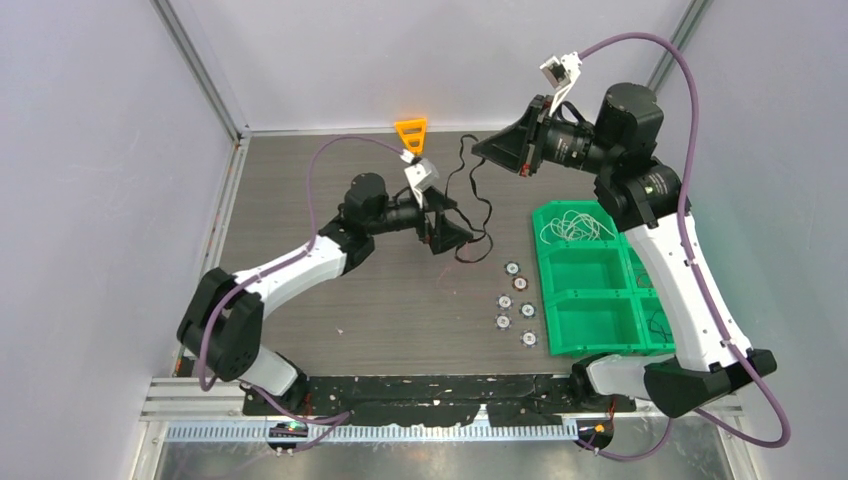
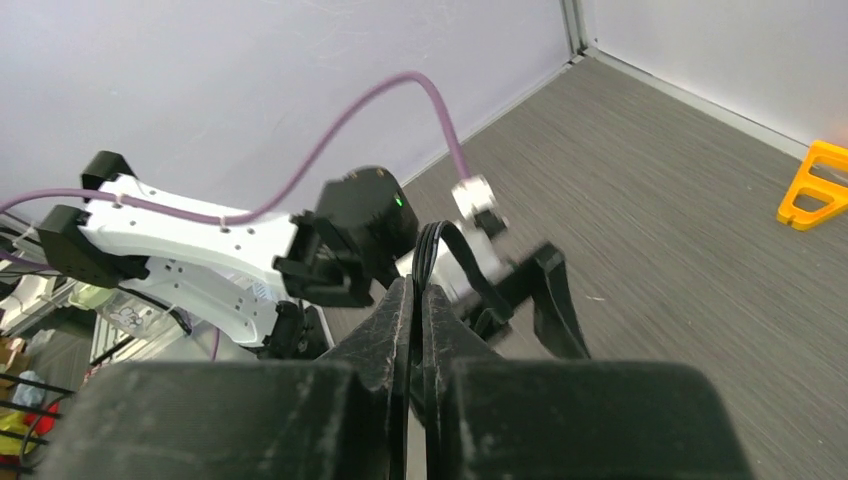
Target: Untangle the cables
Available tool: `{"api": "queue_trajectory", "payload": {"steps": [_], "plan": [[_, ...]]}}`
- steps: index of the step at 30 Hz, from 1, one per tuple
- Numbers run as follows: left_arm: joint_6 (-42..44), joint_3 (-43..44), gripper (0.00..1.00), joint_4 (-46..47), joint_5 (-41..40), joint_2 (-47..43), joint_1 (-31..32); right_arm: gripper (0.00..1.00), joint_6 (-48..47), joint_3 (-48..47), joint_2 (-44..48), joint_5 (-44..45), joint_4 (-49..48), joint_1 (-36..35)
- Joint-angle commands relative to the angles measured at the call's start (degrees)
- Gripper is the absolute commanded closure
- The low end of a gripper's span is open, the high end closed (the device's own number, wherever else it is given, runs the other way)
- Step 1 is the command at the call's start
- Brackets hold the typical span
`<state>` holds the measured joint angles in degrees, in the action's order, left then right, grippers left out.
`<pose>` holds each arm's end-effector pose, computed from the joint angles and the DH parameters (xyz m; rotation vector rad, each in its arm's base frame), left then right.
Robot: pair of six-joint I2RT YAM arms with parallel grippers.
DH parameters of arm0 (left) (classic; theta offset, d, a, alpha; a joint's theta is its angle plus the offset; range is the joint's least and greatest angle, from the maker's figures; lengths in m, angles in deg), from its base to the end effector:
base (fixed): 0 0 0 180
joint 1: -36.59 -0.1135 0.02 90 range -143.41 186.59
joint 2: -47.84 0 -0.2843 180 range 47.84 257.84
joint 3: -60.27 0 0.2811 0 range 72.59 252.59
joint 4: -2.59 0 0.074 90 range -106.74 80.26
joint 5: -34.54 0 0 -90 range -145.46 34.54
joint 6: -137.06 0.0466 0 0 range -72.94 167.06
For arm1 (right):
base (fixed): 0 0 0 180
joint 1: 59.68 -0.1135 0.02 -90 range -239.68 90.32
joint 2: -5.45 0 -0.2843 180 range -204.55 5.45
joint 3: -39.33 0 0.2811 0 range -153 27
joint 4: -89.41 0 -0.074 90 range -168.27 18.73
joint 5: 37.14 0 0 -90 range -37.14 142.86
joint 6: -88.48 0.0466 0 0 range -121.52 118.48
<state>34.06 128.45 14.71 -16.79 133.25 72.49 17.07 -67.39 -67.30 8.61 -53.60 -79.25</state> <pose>0.2872 -0.2439 0.3038 0.8721 1.5577 -1.1864 0.2492 0.1231 0.5364 -0.6371 1.6107 1.1221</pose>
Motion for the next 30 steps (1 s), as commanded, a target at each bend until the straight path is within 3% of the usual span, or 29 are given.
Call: {"api": "queue_trajectory", "payload": {"steps": [1, 8, 9, 12, 16, 17, 30], "plan": [[-5.91, -1.24, 0.0, 12.9, 8.56, 4.15, 3.28, 0.95, 2.06, -6.48, -1.89, 0.24, -4.95, -1.47], [-6.47, -8.43, 0.0, 16.78, 10.17, 5.5, 3.47, 0.95, 5.71, -15.77, -5.14, 1.19, -6.53, -1.51], [-5.93, -8.32, 0.04, 16.79, 9.19, 5.78, 3.47, 0.95, 6.4, -16.67, -5.35, 1.23, -7.17, -1.54], [-4.75, -5.41, 0.32, 15.65, 5.67, 7.14, 3.39, 0.95, 7.37, -17.53, -5.55, 1.32, -8.09, -1.5], [-5.34, -3.25, 0.89, 15.48, 3.56, 7.84, 3.15, 0.95, 7.26, -19.96, -6.2, 2.17, -7.6, -1.28], [-5.62, -3.8, 0.97, 14.7, 2.88, 7.35, 2.82, 0.95, 6.46, -20.71, -6.41, 2.69, -7.17, -1.09], [-12.4, -17.39, 1.0, -10.35, -3.86, -0.33, -11.98, 0.95, -1.31, -33.52, -8.05, 15.81, -2.01, 14.56]]}}
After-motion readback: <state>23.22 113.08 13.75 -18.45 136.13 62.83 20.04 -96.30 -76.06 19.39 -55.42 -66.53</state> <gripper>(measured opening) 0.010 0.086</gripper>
